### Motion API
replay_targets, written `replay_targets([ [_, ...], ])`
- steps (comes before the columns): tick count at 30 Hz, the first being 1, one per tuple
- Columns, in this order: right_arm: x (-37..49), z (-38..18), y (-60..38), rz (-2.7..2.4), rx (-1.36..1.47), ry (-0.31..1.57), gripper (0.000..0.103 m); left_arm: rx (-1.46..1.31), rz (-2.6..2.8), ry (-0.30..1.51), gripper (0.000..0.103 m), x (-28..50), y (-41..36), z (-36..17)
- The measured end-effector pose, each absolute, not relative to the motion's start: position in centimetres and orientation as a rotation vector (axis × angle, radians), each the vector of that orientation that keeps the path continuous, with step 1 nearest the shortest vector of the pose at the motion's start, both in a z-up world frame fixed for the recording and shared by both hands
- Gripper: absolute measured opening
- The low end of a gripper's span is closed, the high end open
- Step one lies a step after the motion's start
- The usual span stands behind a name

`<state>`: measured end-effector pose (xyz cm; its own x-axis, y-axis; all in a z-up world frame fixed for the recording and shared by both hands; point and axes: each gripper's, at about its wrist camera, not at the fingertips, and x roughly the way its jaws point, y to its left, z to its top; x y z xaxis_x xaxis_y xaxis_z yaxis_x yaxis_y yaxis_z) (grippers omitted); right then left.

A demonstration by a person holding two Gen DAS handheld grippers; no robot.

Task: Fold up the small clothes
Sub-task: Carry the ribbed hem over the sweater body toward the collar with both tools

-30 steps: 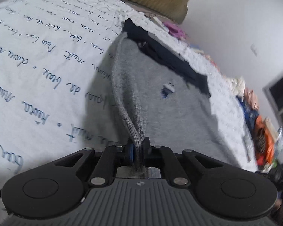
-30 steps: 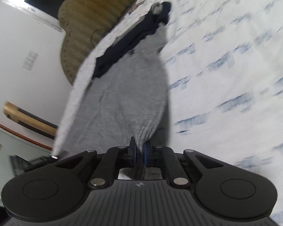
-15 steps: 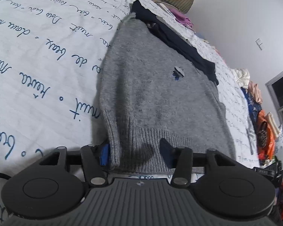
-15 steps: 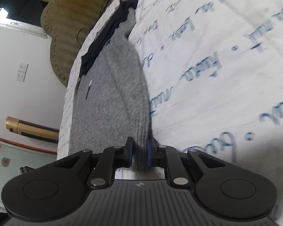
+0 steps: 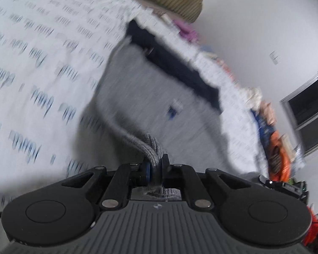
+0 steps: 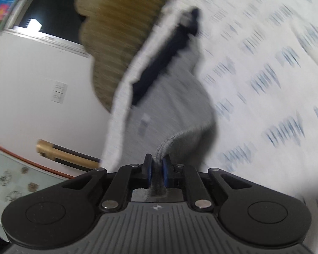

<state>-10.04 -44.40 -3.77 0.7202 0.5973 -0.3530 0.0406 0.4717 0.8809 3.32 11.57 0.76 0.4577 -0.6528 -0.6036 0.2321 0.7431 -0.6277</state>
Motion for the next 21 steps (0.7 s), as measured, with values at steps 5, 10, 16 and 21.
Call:
replay_targets([
  [5,-5.4,-0.2,-46.3,0.428,1.058,0.578,0.010,-0.561,-0.605,0.883,0.009,8.8,9.7,3.7],
  [10,-1.0,0.4,-46.2,0.367,0.994,0.628,0.013,-0.494,-0.624,0.911,0.010,11.3,7.3,3.9],
  [16,-3.9,-2.9,-44.9,0.340,0.990,0.793,0.076,-0.519,-0.610,0.938,0.010,9.7,8.7,2.3],
  [21,-5.8,-5.5,-43.3,0.300,1.018,0.900,0.076,-0.526,-0.636,0.948,0.010,6.7,10.3,1.9],
])
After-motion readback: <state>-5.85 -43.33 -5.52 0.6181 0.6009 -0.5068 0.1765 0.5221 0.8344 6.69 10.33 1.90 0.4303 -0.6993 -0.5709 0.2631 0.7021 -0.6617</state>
